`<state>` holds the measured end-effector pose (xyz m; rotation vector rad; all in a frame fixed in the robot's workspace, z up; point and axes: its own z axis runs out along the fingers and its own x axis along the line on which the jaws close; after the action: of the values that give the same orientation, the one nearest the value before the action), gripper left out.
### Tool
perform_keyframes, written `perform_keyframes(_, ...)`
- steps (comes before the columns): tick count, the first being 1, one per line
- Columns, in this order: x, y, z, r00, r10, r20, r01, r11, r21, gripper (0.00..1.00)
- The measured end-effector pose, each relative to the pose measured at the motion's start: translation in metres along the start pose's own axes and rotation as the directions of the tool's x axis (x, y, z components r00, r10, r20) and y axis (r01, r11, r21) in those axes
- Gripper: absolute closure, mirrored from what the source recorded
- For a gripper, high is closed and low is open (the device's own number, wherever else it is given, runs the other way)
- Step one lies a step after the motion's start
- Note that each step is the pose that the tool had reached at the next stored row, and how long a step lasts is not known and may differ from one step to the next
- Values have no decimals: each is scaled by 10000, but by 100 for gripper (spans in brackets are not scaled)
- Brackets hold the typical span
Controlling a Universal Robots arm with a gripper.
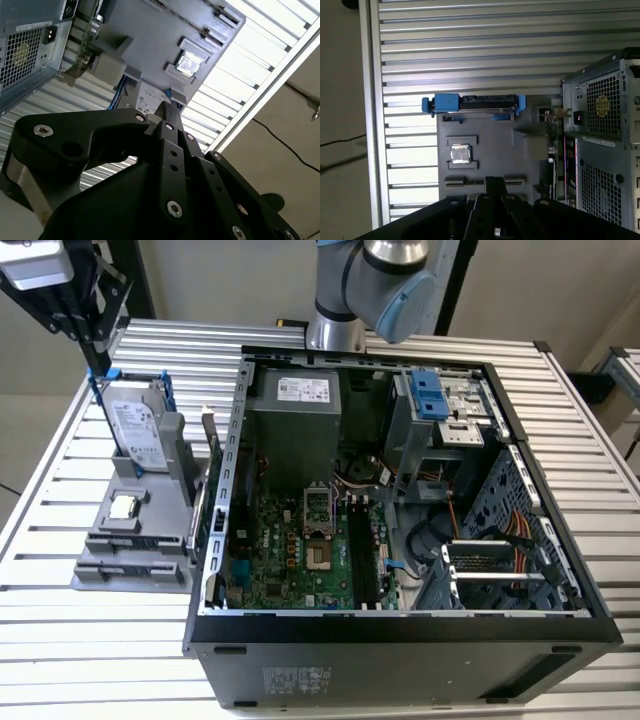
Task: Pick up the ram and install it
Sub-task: 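Reach for the ram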
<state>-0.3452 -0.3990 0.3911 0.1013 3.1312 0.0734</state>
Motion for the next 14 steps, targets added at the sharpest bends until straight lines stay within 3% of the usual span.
perform_keyframes(14, -6, -80, -2, 10000, 0, -17, 0, 10000, 0, 100)
